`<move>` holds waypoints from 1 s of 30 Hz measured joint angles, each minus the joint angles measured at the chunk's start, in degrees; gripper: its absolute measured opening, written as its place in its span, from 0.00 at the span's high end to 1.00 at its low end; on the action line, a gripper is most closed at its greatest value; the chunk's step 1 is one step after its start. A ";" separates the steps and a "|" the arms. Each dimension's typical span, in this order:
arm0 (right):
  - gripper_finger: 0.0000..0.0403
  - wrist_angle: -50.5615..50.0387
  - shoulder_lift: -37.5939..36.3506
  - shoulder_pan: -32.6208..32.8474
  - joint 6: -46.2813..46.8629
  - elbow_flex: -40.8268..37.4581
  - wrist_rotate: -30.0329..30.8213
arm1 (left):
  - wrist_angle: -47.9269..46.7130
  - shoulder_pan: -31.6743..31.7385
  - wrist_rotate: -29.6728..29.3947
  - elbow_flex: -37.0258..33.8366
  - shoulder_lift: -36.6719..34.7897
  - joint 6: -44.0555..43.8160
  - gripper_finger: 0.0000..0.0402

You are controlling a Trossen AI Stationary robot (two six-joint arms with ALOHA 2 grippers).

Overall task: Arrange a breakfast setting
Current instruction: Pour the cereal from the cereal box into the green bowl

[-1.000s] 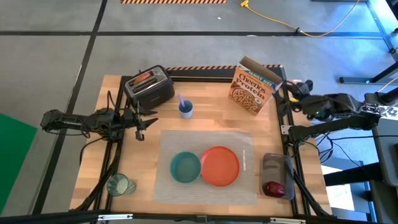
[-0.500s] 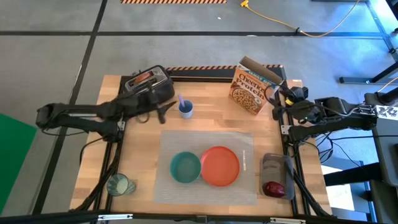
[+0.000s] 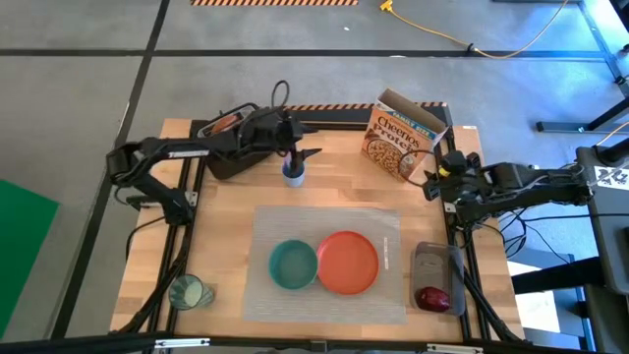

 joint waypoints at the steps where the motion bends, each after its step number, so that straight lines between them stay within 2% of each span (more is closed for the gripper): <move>1: 0.32 0.14 0.00 0.00 0.72 -1.25 0.23 | 0.06 0.19 0.04 0.37 0.95 0.93 0.32; 4: 0.32 1.24 0.21 0.00 1.63 -2.58 1.36 | 0.74 0.67 0.66 1.60 4.01 4.37 0.32; 6: 0.32 4.97 0.51 0.00 1.37 -2.46 4.62 | 1.33 1.15 2.05 2.70 5.97 5.32 0.32; 10: 0.32 10.59 0.59 -0.43 -3.96 -2.42 8.04 | 1.48 1.89 3.31 4.66 8.47 4.94 0.32; 18: 0.32 14.07 0.83 -9.43 -10.71 -2.42 8.44 | 0.98 2.29 1.23 4.76 8.45 4.96 0.32; 20: 0.32 17.50 1.10 -12.57 -15.65 -2.42 6.54 | 1.11 2.29 1.22 4.76 8.34 4.97 0.32; 25: 0.32 28.52 1.94 -19.74 -28.33 -2.40 -3.17 | 0.95 2.26 1.20 4.76 8.34 4.96 0.32; 30: 0.32 36.57 3.49 -23.55 -35.21 -2.40 -13.50 | 0.93 2.31 0.44 4.76 8.34 5.29 0.32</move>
